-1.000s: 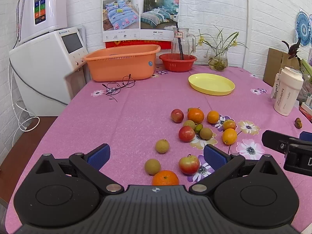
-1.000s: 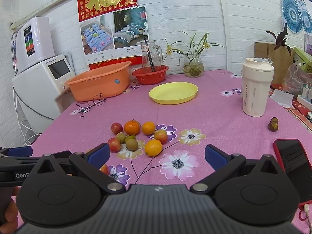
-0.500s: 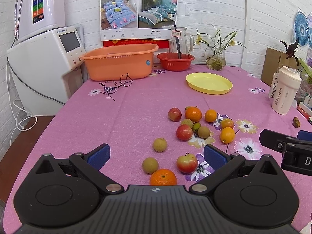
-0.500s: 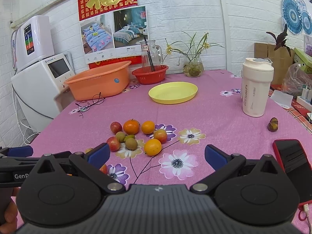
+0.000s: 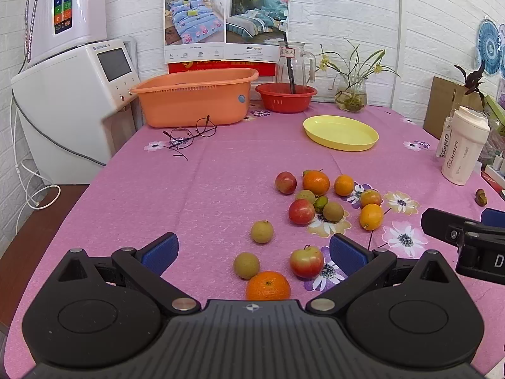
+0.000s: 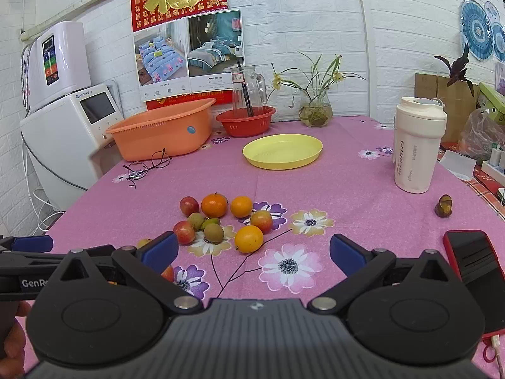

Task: Organize fruits
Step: 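Grasp the tangerine with the left tool while the right tool grasps a red apple, then carry the tangerine and apple to the yellow plate with both tools, then open both tools to release the fruits onto the yellow plate, then grasp the yellow-green fruit with the left tool while the right tool grasps an orange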

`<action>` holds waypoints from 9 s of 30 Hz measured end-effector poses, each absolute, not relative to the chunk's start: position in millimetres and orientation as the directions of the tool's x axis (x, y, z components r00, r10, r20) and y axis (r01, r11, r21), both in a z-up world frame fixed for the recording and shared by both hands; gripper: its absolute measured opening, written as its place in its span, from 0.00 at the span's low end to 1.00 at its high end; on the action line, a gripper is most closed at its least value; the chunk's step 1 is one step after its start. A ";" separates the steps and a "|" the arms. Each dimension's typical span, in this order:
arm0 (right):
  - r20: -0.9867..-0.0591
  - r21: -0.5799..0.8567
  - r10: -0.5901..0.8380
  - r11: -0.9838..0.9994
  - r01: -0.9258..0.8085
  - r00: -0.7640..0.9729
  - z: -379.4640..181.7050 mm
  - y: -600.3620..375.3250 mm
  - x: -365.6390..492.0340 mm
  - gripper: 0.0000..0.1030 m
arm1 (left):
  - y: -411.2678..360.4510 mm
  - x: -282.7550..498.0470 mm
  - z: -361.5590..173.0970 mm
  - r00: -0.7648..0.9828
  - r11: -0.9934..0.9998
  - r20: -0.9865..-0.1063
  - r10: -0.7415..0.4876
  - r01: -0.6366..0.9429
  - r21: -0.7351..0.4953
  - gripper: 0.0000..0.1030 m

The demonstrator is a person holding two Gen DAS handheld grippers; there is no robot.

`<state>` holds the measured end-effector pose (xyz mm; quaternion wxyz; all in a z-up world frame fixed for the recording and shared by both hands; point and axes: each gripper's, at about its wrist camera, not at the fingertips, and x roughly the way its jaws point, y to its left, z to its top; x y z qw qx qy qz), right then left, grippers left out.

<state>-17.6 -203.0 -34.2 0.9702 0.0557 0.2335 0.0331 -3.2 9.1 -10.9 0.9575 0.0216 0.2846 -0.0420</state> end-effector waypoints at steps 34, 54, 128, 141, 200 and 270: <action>-0.534 0.197 0.401 0.915 -0.352 0.744 -67.6 -165.7 21.0 0.71 | 20.2 11.4 -65.2 0.737 0.976 -0.653 -0.175 0.218 -0.015 0.53; -0.611 0.178 0.462 0.871 -0.458 0.643 -86.2 -137.2 53.6 0.71 | 49.0 12.0 -63.3 0.743 0.986 -0.663 -0.090 0.159 0.044 0.37; -0.555 0.338 0.201 0.941 -0.001 0.807 -65.6 -312.2 300.3 0.71 | -156.8 353.5 -45.1 0.747 0.938 -0.642 -0.176 0.325 0.121 0.37; -0.582 0.284 0.159 0.959 0.016 0.798 -77.7 -304.3 309.6 0.71 | -160.1 361.0 -55.7 0.742 0.938 -0.653 -0.153 0.316 0.140 0.37; -0.289 0.016 0.198 0.979 -0.202 0.937 -19.1 -205.4 36.5 0.71 | 18.3 43.3 -1.9 0.883 0.981 -0.453 -0.126 0.179 0.075 0.79; -0.609 0.033 0.123 0.991 -0.130 0.784 -98.3 -174.4 86.1 0.71 | 30.2 48.1 -67.3 0.785 0.965 -0.597 -0.167 0.254 0.064 0.24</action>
